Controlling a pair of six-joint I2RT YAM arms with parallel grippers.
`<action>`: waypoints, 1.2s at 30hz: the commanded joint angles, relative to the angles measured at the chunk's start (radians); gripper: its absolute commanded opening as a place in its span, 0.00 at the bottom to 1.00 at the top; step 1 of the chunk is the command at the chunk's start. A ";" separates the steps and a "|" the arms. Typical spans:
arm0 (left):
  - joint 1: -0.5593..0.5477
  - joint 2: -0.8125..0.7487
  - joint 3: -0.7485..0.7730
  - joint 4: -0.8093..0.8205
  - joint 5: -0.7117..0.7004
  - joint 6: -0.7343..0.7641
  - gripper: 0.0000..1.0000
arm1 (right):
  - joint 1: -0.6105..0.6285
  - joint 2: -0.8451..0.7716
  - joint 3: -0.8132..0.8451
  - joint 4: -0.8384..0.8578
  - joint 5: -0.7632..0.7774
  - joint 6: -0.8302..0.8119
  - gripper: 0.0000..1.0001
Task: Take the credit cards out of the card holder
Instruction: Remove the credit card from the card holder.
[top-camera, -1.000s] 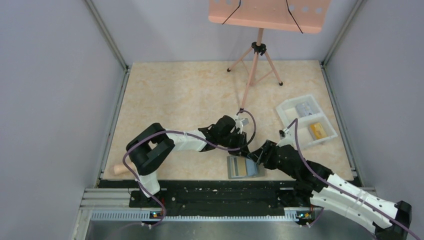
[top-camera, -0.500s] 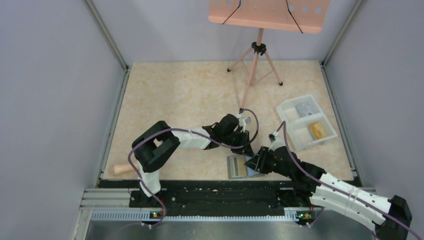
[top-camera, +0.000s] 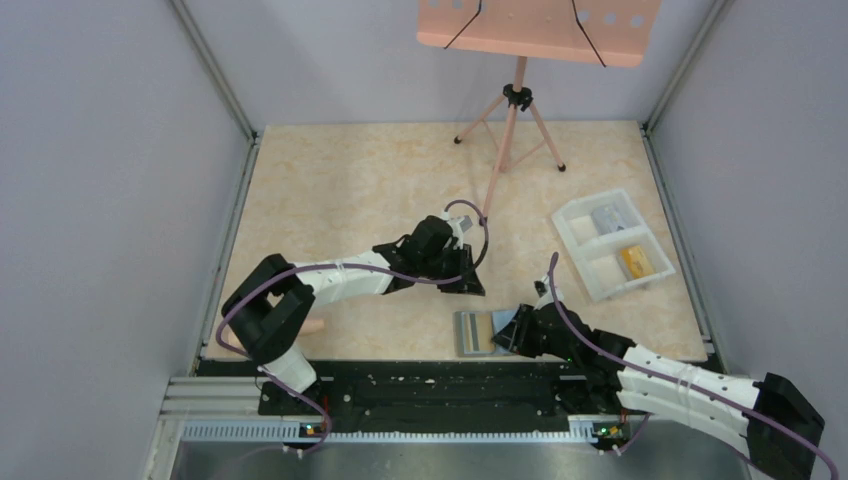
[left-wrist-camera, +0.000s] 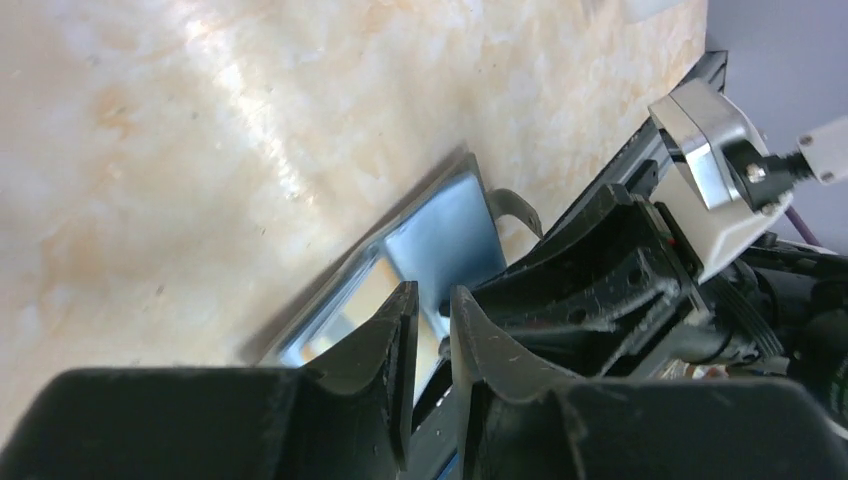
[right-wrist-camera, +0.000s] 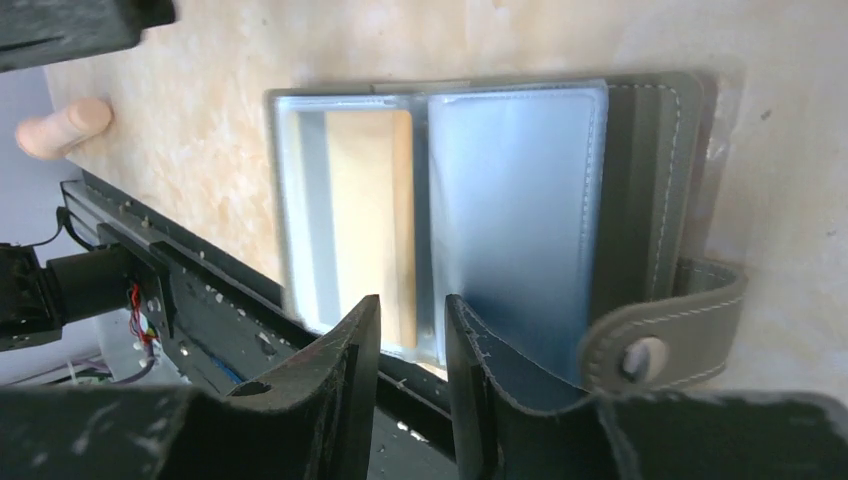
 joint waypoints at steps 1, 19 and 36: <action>-0.002 -0.092 -0.088 -0.074 -0.067 0.026 0.24 | -0.012 0.019 -0.027 0.069 0.019 0.024 0.29; -0.003 -0.109 -0.266 0.094 0.007 -0.016 0.28 | -0.013 0.084 -0.074 0.080 0.064 0.087 0.02; -0.007 -0.114 -0.238 0.112 0.023 -0.036 0.37 | -0.013 0.046 -0.083 0.076 0.064 0.086 0.02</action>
